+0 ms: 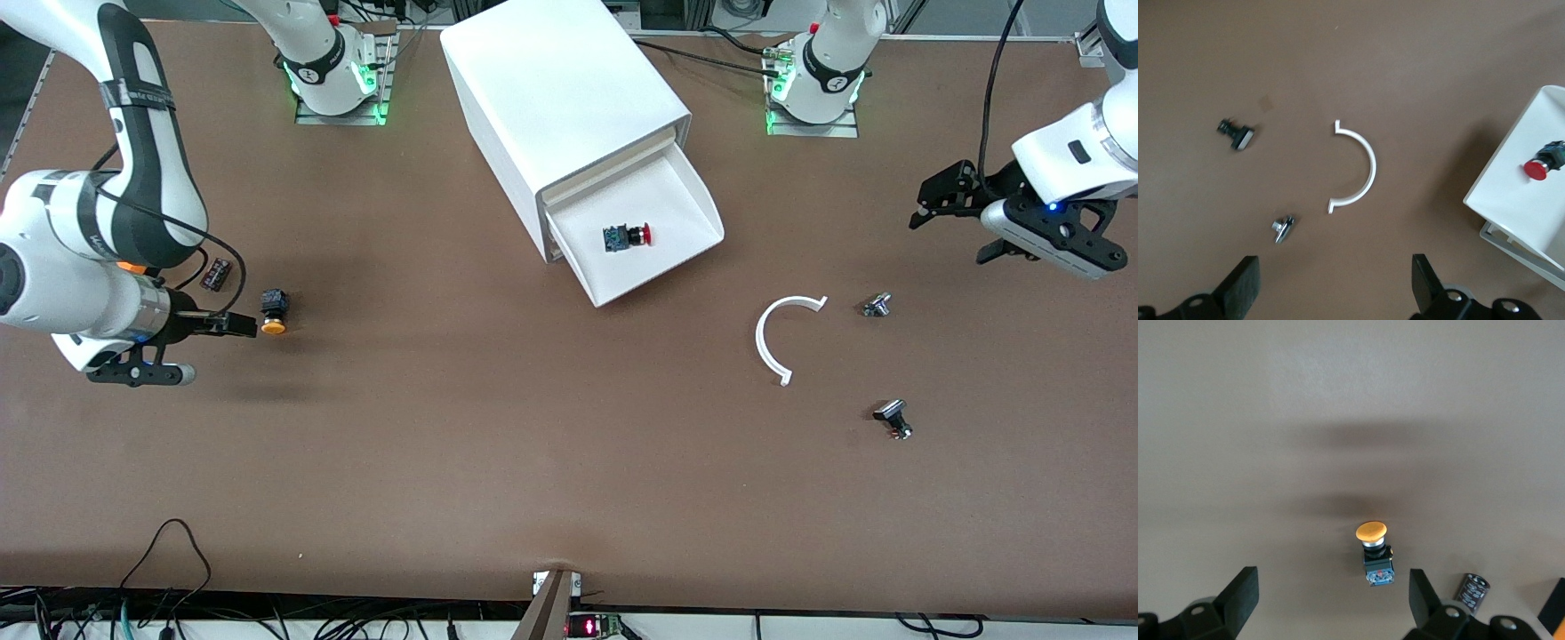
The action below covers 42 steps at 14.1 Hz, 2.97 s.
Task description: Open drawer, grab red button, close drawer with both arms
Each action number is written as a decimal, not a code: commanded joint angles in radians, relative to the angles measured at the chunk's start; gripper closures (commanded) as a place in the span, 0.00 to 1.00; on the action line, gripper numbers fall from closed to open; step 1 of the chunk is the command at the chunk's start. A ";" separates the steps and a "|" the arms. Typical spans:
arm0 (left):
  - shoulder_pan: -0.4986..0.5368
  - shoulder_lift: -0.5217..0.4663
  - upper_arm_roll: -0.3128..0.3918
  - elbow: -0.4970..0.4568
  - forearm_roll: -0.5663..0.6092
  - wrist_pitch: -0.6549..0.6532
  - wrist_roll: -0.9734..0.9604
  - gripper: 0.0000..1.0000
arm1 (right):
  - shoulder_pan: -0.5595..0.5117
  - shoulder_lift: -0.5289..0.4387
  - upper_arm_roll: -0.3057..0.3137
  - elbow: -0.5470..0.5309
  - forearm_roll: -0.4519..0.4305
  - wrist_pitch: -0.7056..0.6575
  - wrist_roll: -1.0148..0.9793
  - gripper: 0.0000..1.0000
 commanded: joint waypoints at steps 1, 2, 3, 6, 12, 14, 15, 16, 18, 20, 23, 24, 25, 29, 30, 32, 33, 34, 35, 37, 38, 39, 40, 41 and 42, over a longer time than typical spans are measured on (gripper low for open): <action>-0.030 -0.002 -0.001 0.002 0.139 -0.071 -0.065 0.00 | 0.000 -0.056 -0.004 -0.129 0.000 0.091 -0.017 0.00; -0.030 -0.002 0.001 0.004 0.137 -0.047 -0.059 0.00 | 0.000 -0.072 -0.004 -0.184 0.000 0.143 -0.028 0.00; -0.032 0.000 0.004 0.004 0.140 -0.039 -0.056 0.00 | 0.000 -0.088 -0.004 -0.235 0.000 0.198 -0.039 0.00; -0.030 0.001 0.010 0.007 0.133 -0.028 -0.067 0.00 | -0.004 -0.108 -0.004 -0.350 0.000 0.317 -0.114 0.00; -0.033 0.001 0.022 0.001 0.124 0.000 -0.261 0.00 | -0.007 -0.111 -0.004 -0.412 -0.001 0.387 -0.143 0.00; -0.036 0.003 0.022 -0.001 0.119 0.000 -0.364 0.00 | -0.007 -0.106 -0.005 -0.423 -0.005 0.404 -0.152 0.00; -0.039 0.003 0.022 -0.001 0.120 0.000 -0.366 0.00 | -0.007 -0.103 -0.004 -0.426 -0.005 0.409 -0.163 0.00; -0.039 0.003 0.022 -0.004 0.120 0.006 -0.366 0.00 | -0.007 -0.102 -0.004 -0.432 -0.005 0.417 -0.163 0.00; -0.036 -0.005 0.021 -0.027 0.120 0.021 -0.363 0.00 | -0.007 -0.100 -0.004 -0.440 -0.004 0.432 -0.163 0.00; -0.029 0.003 0.018 -0.016 0.117 0.014 -0.363 0.00 | -0.007 -0.099 -0.004 -0.440 -0.005 0.432 -0.163 0.00; -0.029 -0.002 0.008 -0.014 0.117 0.009 -0.364 0.00 | -0.007 -0.099 -0.004 -0.438 -0.005 0.430 -0.163 0.00; -0.029 -0.005 0.007 -0.013 0.117 0.009 -0.366 0.00 | -0.007 -0.099 -0.004 -0.435 -0.005 0.426 -0.162 0.00; -0.029 -0.005 0.007 -0.013 0.116 0.009 -0.366 0.00 | -0.004 -0.105 0.005 -0.426 -0.005 0.421 -0.148 0.00; -0.027 0.003 0.010 0.001 0.096 0.010 -0.363 0.00 | 0.000 -0.117 0.166 -0.271 0.002 0.398 -0.117 0.00; -0.029 0.003 0.008 0.001 0.096 0.010 -0.363 0.00 | 0.003 -0.116 0.197 -0.206 0.002 0.360 -0.117 0.00; -0.029 0.001 0.008 0.001 0.096 0.010 -0.363 0.00 | 0.008 -0.114 0.237 -0.106 0.002 0.303 -0.122 0.00; -0.027 0.003 0.008 0.001 0.094 0.010 -0.363 0.00 | 0.011 -0.116 0.277 -0.075 0.002 0.296 -0.120 0.00; -0.027 0.001 0.010 0.001 0.094 0.009 -0.363 0.00 | 0.012 -0.114 0.306 -0.052 0.002 0.295 -0.120 0.00; -0.027 0.003 0.010 0.001 0.094 0.009 -0.363 0.00 | 0.017 -0.109 0.332 -0.032 0.000 0.291 -0.126 0.00; -0.027 0.001 0.010 0.001 0.096 0.009 -0.363 0.00 | 0.057 -0.091 0.386 -0.018 -0.009 0.280 -0.131 0.00; -0.027 0.001 0.008 0.001 0.094 0.009 -0.363 0.00 | 0.081 -0.088 0.412 -0.010 -0.018 0.286 -0.132 0.00; -0.027 0.001 0.008 0.001 0.096 0.009 -0.363 0.00 | 0.110 -0.071 0.423 0.007 -0.044 0.289 -0.140 0.00; -0.027 0.001 0.008 0.001 0.094 0.009 -0.363 0.00 | 0.143 -0.054 0.423 0.034 -0.081 0.288 -0.146 0.00; -0.027 0.001 0.010 0.001 0.096 0.009 -0.363 0.00 | 0.184 -0.034 0.423 0.075 -0.122 0.280 -0.154 0.00; -0.027 0.001 0.010 0.001 0.096 0.009 -0.363 0.00 | 0.222 -0.010 0.423 0.118 -0.158 0.269 -0.161 0.00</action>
